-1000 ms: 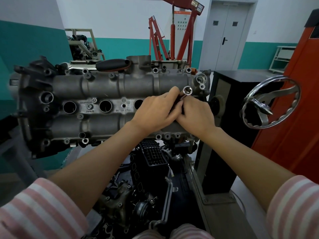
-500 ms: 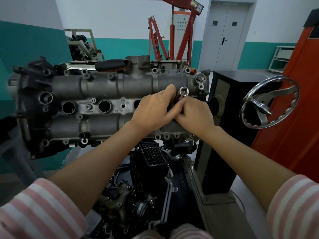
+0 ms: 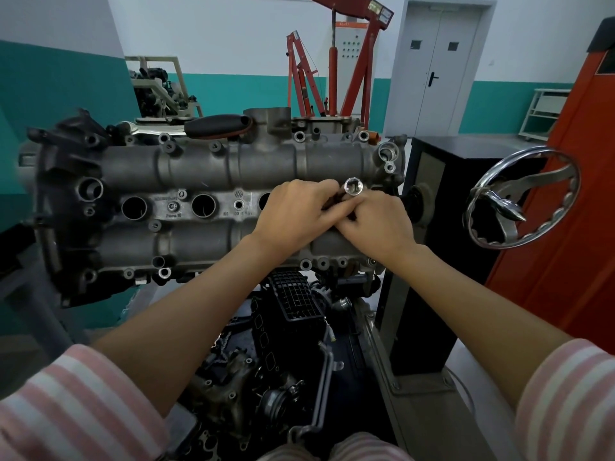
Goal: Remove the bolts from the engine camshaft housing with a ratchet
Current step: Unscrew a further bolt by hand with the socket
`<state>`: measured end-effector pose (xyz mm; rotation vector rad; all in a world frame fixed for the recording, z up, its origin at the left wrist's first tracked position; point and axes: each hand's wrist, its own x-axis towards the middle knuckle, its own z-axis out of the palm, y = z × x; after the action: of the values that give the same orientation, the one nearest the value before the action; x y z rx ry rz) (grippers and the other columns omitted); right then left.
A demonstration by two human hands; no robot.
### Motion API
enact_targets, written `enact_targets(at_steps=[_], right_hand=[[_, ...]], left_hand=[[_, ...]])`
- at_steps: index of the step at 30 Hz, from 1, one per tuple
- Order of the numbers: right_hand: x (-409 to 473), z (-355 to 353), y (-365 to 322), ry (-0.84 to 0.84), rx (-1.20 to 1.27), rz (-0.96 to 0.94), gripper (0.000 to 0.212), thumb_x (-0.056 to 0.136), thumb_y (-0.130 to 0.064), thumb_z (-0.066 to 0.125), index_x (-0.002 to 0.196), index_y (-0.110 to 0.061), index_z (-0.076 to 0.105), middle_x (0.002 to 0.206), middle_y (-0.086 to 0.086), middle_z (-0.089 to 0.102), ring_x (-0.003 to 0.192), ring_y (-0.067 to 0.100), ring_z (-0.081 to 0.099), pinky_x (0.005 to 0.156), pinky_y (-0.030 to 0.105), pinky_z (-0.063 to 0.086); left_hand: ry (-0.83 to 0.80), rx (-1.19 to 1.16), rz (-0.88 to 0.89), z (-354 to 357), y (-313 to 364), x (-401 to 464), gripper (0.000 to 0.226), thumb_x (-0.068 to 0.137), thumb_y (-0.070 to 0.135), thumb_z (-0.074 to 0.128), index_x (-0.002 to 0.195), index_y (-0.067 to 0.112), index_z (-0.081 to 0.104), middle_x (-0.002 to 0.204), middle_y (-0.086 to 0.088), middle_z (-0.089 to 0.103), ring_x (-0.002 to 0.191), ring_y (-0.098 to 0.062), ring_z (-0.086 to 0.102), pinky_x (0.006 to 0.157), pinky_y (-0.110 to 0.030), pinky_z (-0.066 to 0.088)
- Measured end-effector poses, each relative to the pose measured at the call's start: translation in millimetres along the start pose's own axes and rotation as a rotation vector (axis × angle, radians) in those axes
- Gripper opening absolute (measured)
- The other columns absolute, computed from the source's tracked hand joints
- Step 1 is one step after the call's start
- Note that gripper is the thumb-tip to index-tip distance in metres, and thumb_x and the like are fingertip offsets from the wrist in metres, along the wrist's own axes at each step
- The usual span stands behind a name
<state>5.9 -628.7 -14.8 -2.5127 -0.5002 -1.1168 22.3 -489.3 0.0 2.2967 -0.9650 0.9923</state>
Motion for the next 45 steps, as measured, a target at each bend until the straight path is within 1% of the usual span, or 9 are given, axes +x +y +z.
enact_targets(at_steps=[2, 7, 13, 18, 23, 28, 34, 41, 45], right_hand=[[1.1, 0.3, 1.4, -0.043, -0.014, 0.008, 0.014, 0.082, -0.031, 0.049, 0.072, -0.022, 0.050, 0.054, -0.015, 0.038, 0.052, 0.009, 0.038, 0.046, 0.017, 0.021], [3.9, 3.0, 5.2, -0.103, -0.034, 0.050, 0.025, 0.086, -0.034, 0.047, 0.094, -0.010, 0.047, 0.061, -0.015, 0.041, 0.049, 0.007, 0.040, 0.046, 0.023, 0.031], [2.0, 0.1, 1.0, -0.033, -0.038, 0.003, 0.030, 0.081, -0.041, 0.052, 0.068, -0.015, 0.061, 0.061, -0.001, 0.059, 0.055, 0.013, 0.046, 0.047, 0.024, 0.026], [-0.5, 0.7, 1.4, -0.022, -0.038, -0.017, 0.017, 0.087, -0.025, 0.055, 0.078, -0.011, 0.059, 0.064, -0.003, 0.053, 0.054, 0.014, 0.045, 0.046, 0.022, 0.024], [2.9, 1.3, 1.4, -0.075, -0.037, 0.029, 0.028, 0.086, -0.041, 0.044, 0.087, -0.013, 0.041, 0.062, -0.014, 0.039, 0.046, 0.005, 0.038, 0.043, 0.023, 0.026], [2.5, -0.5, -0.1, -0.075, -0.083, 0.011, 0.038, 0.080, -0.057, 0.034, 0.067, -0.025, 0.049, 0.056, -0.012, 0.040, 0.050, 0.006, 0.037, 0.046, 0.017, 0.023], [0.4, -0.3, 1.4, -0.042, -0.057, -0.013, 0.025, 0.089, -0.030, 0.050, 0.086, -0.008, 0.061, 0.071, 0.005, 0.062, 0.059, 0.024, 0.058, 0.052, 0.027, 0.033], [2.7, 0.1, -0.1, -0.060, -0.043, -0.001, 0.042, 0.078, -0.054, 0.028, 0.081, -0.017, 0.046, 0.061, -0.015, 0.041, 0.051, 0.006, 0.040, 0.044, 0.021, 0.030], [0.8, 0.1, -1.0, 0.074, 0.032, -0.051, 0.031, 0.076, -0.043, 0.044, 0.063, -0.020, 0.061, 0.054, -0.017, 0.046, 0.050, 0.001, 0.033, 0.046, 0.011, 0.018]], left_hand=[[-0.002, 0.033, 0.029, -0.3, 1.1, -1.0, 0.048, 0.092, 0.047, 0.046, 0.077, 0.003, 0.059, 0.057, -0.006, 0.056, 0.052, -0.022, 0.053, 0.050, -0.037, 0.042], [0.024, -0.006, 0.010, -0.2, 3.2, -1.3, 0.032, 0.087, 0.041, 0.035, 0.080, 0.010, 0.041, 0.059, 0.004, 0.046, 0.050, -0.022, 0.046, 0.048, -0.031, 0.033], [0.030, -0.059, -0.016, -0.3, -1.6, -1.7, 0.042, 0.091, 0.036, 0.056, 0.062, 0.007, 0.048, 0.049, -0.005, 0.050, 0.047, -0.023, 0.048, 0.048, -0.029, 0.032], [0.005, -0.029, 0.008, -1.5, 0.8, -0.8, 0.046, 0.091, 0.044, 0.053, 0.076, 0.001, 0.057, 0.056, -0.006, 0.054, 0.052, -0.022, 0.052, 0.050, -0.034, 0.041], [0.030, -0.052, 0.013, -3.0, 4.4, -1.4, 0.034, 0.086, 0.045, 0.035, 0.077, 0.012, 0.037, 0.056, 0.008, 0.040, 0.049, -0.020, 0.045, 0.046, -0.030, 0.033], [0.048, -0.058, -0.015, 0.2, -0.8, -1.6, 0.038, 0.091, 0.034, 0.054, 0.066, 0.006, 0.049, 0.051, -0.003, 0.050, 0.048, -0.023, 0.048, 0.048, -0.029, 0.031], [0.004, -0.012, 0.021, -1.2, 1.4, -0.5, 0.047, 0.092, 0.045, 0.048, 0.073, 0.003, 0.055, 0.055, -0.003, 0.052, 0.049, -0.020, 0.050, 0.047, -0.032, 0.038], [0.022, -0.052, 0.006, -1.4, 3.0, -2.5, 0.031, 0.092, 0.035, 0.045, 0.072, 0.011, 0.044, 0.054, 0.006, 0.043, 0.048, -0.022, 0.048, 0.048, -0.028, 0.030], [0.018, -0.070, -0.010, -0.8, -1.3, -1.5, 0.050, 0.090, 0.037, 0.057, 0.055, 0.003, 0.048, 0.046, -0.008, 0.047, 0.044, -0.023, 0.045, 0.049, -0.026, 0.026]])
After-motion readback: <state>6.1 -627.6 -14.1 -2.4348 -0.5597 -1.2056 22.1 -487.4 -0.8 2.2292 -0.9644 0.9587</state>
